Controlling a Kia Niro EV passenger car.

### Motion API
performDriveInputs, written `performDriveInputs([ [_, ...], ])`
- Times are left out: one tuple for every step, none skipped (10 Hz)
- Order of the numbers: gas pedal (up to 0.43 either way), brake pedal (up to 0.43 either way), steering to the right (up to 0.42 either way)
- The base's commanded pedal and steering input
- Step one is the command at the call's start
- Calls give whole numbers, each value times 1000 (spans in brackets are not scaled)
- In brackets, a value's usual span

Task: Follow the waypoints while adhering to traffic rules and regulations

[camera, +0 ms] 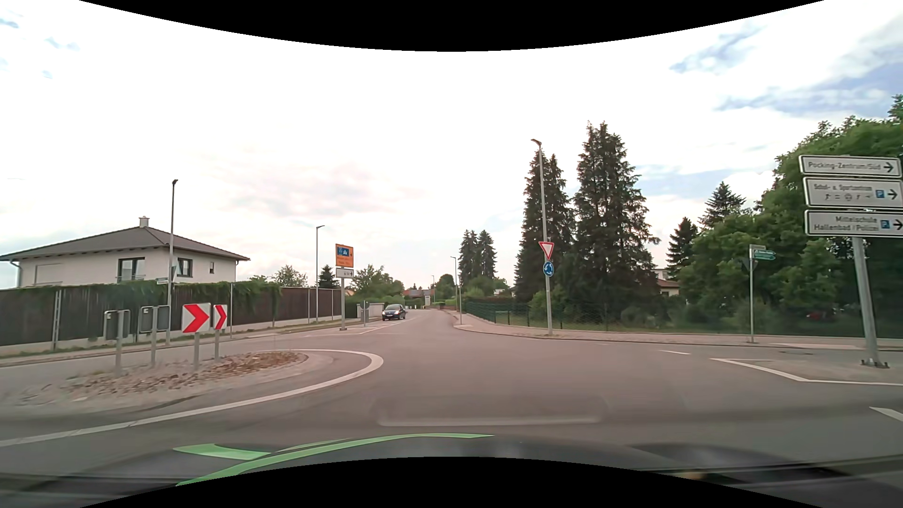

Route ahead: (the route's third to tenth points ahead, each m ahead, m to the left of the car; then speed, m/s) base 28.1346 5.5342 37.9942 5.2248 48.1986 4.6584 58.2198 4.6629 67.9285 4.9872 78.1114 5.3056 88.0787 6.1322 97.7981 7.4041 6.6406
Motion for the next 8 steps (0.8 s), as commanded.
performDriveInputs([
  [110, 0, -20],
  [110, 0, -23],
  [110, 0, -27],
  [118, 0, -29],
  [118, 0, -29],
  [130, 0, -31],
  [130, 0, -31],
  [138, 0, -31],
])
